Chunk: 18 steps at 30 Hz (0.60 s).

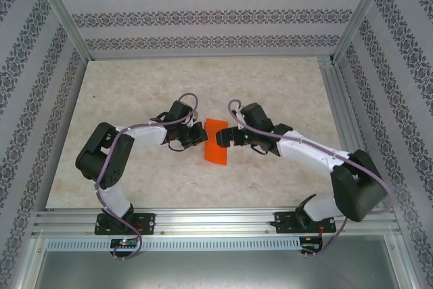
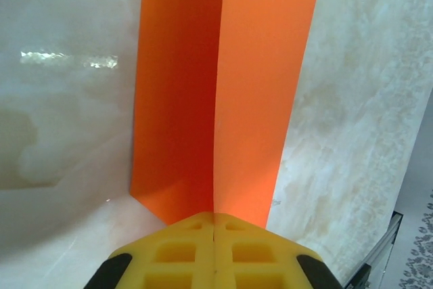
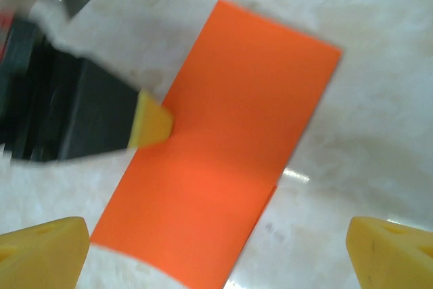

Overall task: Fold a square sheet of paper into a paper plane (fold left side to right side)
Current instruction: Third fold the triangle at the center of the table.

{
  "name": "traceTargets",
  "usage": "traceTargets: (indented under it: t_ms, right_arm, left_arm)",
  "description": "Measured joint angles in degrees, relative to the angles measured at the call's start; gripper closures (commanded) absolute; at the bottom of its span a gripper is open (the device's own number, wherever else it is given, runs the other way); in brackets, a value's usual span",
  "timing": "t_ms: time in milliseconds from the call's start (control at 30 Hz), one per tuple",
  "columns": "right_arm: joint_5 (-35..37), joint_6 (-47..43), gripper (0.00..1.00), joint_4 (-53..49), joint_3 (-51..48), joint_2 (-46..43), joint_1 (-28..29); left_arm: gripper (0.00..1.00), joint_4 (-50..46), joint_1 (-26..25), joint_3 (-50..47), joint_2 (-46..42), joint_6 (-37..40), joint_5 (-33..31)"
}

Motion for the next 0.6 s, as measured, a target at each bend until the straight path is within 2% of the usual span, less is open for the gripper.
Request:
traceTargets:
  t_ms: [167,300,433,600]
  right_arm:
    - [6.7,-3.8,0.05,3.8,-7.2,-5.0,11.0]
    - [15.2,-7.9,0.15,6.1,-8.2,-4.5,19.8]
    - [22.9,-11.3,0.19,6.9,-6.5,0.3,24.4]
    - [27.7,-14.5,0.24,6.9,-1.0,9.2,27.8]
  left_arm:
    - [0.94,0.0,-0.3,-0.1,0.0,-1.0,0.0]
    - [0.94,0.0,-0.3,-0.1,0.0,-1.4,0.0]
    - [0.95,-0.1,-0.3,-0.1,0.0,-1.4,0.0]
    - [0.95,-0.3,-0.3,-0.1,0.0,-1.4,0.0]
